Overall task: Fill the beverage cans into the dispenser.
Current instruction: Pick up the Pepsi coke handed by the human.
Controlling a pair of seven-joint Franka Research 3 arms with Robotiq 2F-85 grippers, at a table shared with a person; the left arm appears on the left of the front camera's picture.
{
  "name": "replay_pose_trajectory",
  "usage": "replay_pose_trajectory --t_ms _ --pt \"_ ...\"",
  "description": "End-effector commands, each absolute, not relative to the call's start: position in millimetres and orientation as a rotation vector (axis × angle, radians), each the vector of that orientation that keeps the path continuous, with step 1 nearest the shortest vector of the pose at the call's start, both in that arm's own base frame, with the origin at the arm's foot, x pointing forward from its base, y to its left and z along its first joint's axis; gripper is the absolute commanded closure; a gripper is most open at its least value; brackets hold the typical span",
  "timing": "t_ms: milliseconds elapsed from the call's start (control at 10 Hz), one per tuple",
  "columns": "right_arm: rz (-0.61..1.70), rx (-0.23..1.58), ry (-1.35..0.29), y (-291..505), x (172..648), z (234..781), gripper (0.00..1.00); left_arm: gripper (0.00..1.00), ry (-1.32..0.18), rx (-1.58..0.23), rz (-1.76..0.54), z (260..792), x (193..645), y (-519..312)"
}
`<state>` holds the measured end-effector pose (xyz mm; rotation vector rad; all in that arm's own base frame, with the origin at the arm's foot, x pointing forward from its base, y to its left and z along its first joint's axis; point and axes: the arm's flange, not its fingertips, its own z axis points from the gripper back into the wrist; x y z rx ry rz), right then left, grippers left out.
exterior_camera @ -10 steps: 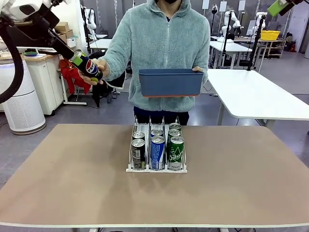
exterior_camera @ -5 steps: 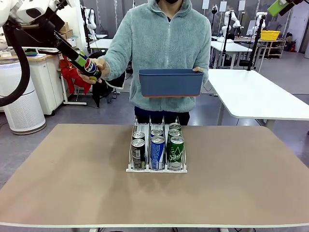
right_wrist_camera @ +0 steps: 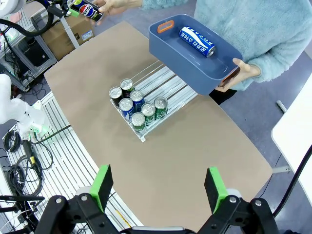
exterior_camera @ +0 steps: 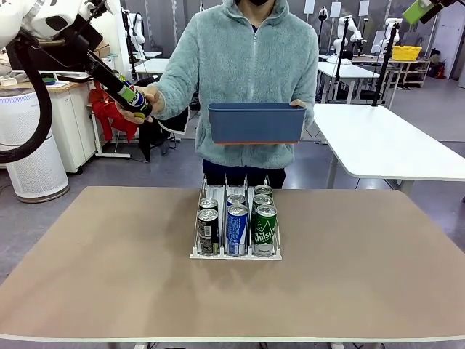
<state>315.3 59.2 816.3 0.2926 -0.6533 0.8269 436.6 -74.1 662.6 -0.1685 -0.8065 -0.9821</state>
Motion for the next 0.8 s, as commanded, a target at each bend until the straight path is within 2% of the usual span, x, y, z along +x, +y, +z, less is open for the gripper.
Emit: replay_pose_trajectory --t_ms 0,300,400,500,600,700 --pt "0.836 0.299 -0.649 59.6 313.2 813.0 0.00 0.00 -0.826 -0.196 -1.003 660.2 444.5 -69.8" --pt "0.836 0.299 -0.649 59.6 313.2 813.0 0.00 0.00 -0.802 -0.175 -0.979 660.0 438.9 -74.9" --pt "0.836 0.299 -0.649 59.6 313.2 813.0 0.00 0.25 -0.799 -0.176 -0.983 659.4 439.4 -75.4" --pt "0.836 0.299 -0.649 59.6 313.2 813.0 0.00 0.60 -0.797 -0.181 -0.976 659.4 438.4 -76.7" --pt "0.836 0.299 -0.649 59.6 313.2 813.0 0.00 0.85 -0.795 -0.173 -0.978 659.0 438.3 -76.1" --pt "0.836 0.299 -0.649 59.6 313.2 813.0 0.00 1.00 -0.786 -0.157 -0.976 658.9 437.6 -74.6"
